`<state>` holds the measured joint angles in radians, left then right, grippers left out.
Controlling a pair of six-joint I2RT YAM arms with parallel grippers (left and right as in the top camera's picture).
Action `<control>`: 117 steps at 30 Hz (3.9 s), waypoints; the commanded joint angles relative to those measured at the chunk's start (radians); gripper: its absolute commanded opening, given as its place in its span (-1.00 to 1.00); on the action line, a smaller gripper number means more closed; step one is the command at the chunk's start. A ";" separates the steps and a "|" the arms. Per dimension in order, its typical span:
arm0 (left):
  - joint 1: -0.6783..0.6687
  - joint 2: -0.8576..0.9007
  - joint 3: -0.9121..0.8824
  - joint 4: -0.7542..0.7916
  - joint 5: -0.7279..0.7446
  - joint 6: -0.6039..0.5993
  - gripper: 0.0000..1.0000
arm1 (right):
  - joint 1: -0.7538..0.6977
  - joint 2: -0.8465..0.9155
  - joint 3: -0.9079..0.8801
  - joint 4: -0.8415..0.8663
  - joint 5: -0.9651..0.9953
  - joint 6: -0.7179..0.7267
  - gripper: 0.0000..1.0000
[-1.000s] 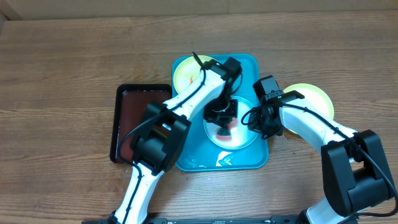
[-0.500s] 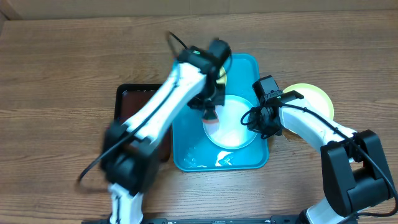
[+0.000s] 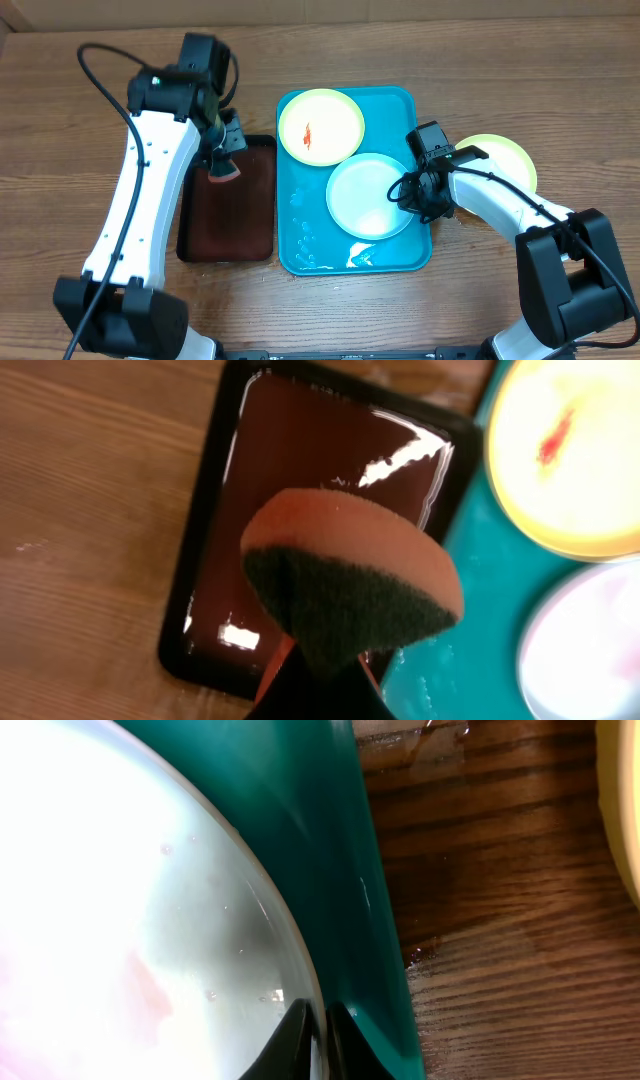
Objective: Clean dirty plates on tray and stack at the side
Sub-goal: 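Return the sponge to the black tray and release it with the left gripper, then lift the white plate with the right gripper and tilt it over the black tray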
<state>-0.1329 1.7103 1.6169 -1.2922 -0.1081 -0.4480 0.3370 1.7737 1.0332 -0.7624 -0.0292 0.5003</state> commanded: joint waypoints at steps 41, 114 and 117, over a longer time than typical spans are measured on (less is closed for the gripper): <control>0.314 0.015 0.405 -0.170 0.191 0.105 1.00 | 0.472 -0.071 0.538 -0.075 0.423 -0.299 -0.92; 0.322 0.016 0.404 -0.185 0.183 0.105 1.00 | 0.898 0.084 0.540 0.082 1.292 -0.296 -0.93; 0.322 0.016 0.404 -0.185 0.183 0.105 1.00 | 0.898 0.084 0.540 0.082 1.292 -0.296 -0.92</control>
<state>0.1852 1.7412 2.0010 -1.4773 0.0753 -0.3553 1.2324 1.8858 1.5505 -0.6895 1.2354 0.2039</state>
